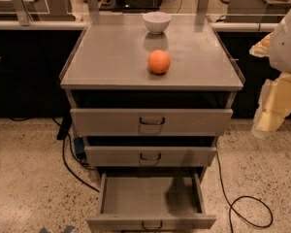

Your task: Close bottom drawer

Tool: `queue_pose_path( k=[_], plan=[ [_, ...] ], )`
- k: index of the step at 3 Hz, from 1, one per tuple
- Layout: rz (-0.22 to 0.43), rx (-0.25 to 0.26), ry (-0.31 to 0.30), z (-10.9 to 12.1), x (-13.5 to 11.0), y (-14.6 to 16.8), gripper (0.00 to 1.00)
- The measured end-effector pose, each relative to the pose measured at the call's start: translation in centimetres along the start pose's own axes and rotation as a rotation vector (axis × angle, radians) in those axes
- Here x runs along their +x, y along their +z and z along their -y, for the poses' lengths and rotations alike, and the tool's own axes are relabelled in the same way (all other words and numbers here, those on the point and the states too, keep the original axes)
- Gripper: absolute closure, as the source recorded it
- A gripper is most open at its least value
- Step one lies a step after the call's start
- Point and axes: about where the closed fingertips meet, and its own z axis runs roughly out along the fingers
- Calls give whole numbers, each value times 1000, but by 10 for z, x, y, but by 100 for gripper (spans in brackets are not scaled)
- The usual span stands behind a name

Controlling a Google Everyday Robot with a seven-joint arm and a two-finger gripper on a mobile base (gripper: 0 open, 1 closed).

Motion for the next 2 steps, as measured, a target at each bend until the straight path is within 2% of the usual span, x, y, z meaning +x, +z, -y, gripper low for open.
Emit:
queue_pose_path(
  k=[1,2],
  plan=[
    [3,14,-6,-2,-3,0,0],
    [40,36,56,-24,-5,14,0]
  ],
)
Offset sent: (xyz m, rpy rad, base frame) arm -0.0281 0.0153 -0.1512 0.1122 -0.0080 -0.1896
